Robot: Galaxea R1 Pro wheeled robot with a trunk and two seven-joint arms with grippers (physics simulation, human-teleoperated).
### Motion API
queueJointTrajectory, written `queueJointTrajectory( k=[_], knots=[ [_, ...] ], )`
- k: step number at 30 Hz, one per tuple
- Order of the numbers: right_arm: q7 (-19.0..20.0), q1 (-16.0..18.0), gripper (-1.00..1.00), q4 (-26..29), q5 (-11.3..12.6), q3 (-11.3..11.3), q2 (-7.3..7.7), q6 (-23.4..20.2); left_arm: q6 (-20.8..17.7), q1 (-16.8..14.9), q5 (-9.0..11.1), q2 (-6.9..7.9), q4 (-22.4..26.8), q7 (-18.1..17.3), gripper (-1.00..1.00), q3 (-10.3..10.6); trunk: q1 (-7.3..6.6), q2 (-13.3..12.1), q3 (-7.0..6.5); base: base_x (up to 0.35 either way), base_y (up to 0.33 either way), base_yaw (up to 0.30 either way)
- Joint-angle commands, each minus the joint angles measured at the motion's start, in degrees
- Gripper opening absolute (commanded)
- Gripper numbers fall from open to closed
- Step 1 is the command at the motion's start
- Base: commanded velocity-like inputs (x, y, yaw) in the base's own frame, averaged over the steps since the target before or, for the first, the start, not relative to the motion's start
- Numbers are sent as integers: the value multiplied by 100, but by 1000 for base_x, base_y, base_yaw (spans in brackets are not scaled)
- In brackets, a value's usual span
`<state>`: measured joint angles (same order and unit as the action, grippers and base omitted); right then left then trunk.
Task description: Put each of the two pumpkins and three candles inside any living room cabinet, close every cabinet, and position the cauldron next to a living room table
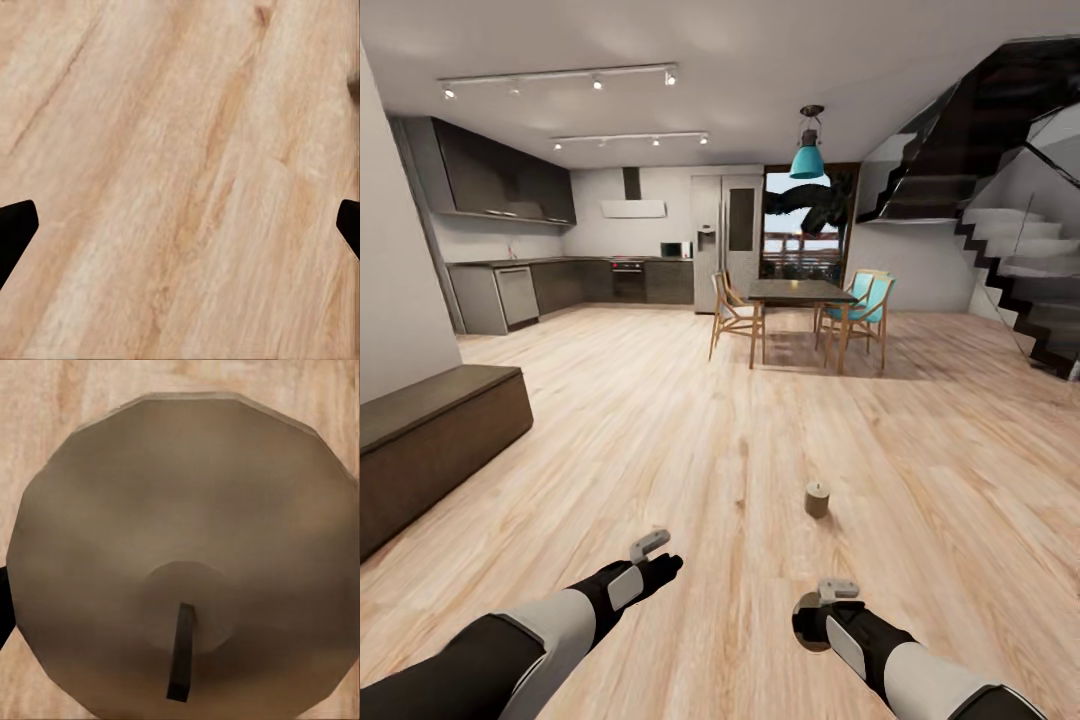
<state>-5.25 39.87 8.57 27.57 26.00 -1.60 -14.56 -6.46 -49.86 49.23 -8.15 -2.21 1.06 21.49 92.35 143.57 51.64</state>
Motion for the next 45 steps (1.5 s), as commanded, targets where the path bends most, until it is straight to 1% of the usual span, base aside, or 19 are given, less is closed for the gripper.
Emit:
queueJointTrajectory(
  k=[1, 7, 13, 26, 35, 45],
  knots=[
    [-36, 3, -100, 13, 47, 49, 1, -29, -13, -6, 52, -2, -7, 10, 100, 48, 2, 3, 6, 334, -1, -291],
    [-33, 3, -100, 13, 46, 54, 1, -34, -13, -6, 52, -2, -7, 8, 100, 48, 2, 3, 6, 334, 20, -294],
    [-45, 3, -100, 13, 47, 52, 1, -36, -13, -6, 52, -2, -7, 10, 100, 48, 2, 3, 15, 335, 121, -295],
    [-46, 3, -100, 13, 47, 53, 1, -36, -13, -6, 43, -2, -7, 8, 100, 57, 2, 3, 55, 335, 48, -295],
    [-46, 3, -100, 13, 47, 46, 1, -36, -13, -6, 43, -2, -7, 9, 100, 57, 2, 3, 85, 318, 145, -294],
    [-46, 3, -100, 13, 57, 38, 1, -38, -14, -6, 43, -2, -7, 8, 100, 57, 2, 3, 126, 306, 14, -285]
  ],
)
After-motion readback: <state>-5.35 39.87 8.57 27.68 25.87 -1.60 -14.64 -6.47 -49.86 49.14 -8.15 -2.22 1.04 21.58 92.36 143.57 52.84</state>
